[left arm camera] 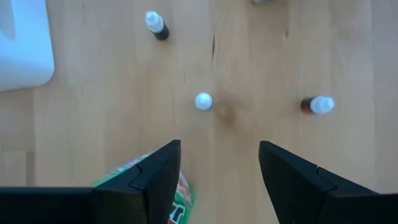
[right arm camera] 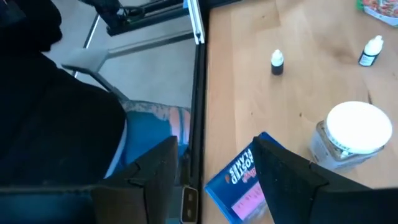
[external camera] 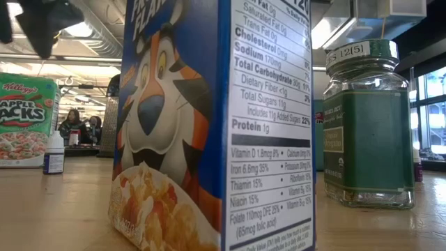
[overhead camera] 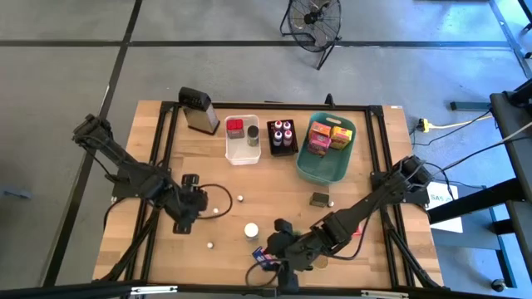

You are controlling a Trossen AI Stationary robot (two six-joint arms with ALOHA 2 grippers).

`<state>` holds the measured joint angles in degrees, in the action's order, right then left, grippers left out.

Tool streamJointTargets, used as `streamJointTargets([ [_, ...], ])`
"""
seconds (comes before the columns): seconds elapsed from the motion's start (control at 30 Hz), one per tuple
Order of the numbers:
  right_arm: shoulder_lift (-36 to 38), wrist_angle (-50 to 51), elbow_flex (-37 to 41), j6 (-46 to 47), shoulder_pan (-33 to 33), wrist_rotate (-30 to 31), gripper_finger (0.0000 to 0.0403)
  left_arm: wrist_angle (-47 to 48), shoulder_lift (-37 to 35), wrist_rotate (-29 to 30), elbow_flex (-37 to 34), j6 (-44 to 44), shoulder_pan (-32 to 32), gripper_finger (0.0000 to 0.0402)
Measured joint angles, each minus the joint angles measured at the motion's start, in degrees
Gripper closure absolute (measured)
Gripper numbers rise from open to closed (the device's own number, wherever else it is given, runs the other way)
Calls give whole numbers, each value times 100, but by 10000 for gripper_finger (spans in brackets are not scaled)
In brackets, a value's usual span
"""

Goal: Pick & Place Kitchen Items
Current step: Put the blue cereal box into the green bin

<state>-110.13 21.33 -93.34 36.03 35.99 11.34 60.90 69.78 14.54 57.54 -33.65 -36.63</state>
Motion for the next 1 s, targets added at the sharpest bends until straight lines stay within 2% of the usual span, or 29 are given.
streamJointTargets([
  [0.2,-13,-48,0,42,17,79,192,19,4,84,-190,-34,-239,190],
  [0.37,-13,-126,0,-794,55,57,192,6,2,86,-190,2,-245,190],
  [0.57,-13,-244,0,-766,36,301,188,9,2,86,-190,33,-213,190],
  [0.7,-13,-276,0,-845,44,544,170,11,2,86,-190,33,-211,190],
  [0.87,-13,-276,0,-861,59,744,127,11,2,86,-190,6,-211,190],
  [1.0,-13,-187,0,-791,28,406,104,11,2,86,-190,-35,-217,190],
])
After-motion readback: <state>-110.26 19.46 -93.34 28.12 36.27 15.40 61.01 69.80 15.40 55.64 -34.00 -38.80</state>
